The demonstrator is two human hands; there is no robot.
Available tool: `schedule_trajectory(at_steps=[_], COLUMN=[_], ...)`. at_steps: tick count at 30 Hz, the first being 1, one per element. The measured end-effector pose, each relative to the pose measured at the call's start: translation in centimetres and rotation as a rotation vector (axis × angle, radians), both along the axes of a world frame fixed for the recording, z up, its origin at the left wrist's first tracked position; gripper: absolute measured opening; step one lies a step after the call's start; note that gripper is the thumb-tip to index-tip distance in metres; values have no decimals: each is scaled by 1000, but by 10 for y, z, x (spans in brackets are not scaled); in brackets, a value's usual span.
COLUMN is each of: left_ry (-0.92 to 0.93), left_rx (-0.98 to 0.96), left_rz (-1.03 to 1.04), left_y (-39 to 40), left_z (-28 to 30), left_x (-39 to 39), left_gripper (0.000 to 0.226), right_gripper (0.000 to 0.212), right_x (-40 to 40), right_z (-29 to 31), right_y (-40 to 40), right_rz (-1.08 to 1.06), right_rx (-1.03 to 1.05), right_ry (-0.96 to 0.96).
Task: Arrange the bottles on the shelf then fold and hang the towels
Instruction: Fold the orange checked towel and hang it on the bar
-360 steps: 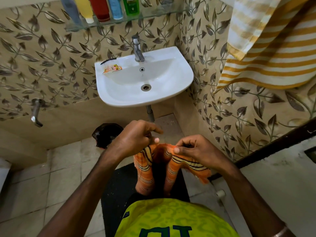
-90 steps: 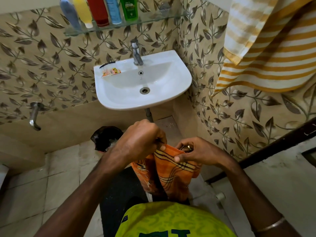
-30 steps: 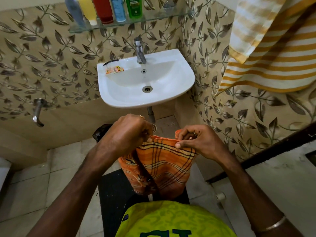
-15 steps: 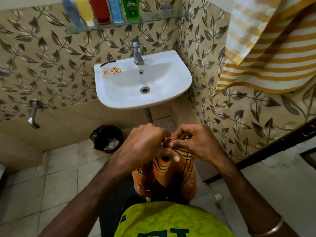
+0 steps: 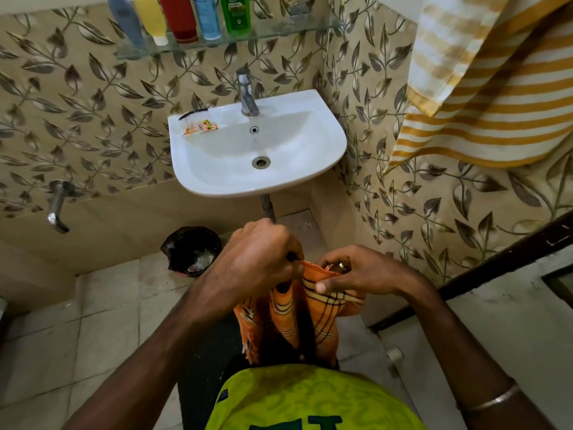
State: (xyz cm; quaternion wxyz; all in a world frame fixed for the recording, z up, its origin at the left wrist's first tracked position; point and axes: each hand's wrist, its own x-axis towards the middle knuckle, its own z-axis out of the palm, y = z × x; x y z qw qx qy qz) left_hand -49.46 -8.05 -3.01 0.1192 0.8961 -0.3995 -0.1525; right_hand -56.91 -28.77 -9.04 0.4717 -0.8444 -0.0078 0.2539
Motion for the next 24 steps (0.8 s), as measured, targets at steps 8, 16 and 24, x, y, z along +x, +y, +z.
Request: schedule_trajectory(at_steps=[8, 16, 24], left_ry=[31, 104, 30], left_rx=[65, 57, 167], left_rz=[73, 141, 68], left_y=[17, 30, 23], left_z=[3, 1, -2], left_x=[10, 20, 20], left_gripper=[17, 12, 47], right_gripper=[21, 18, 15], right_x=[2, 3, 3], right_z=[-2, 4, 9], right_y=[-5, -1, 8], right_rz=[-139, -86, -74], right_rx=[3, -42, -97], right_ry=[-103, -218, -281])
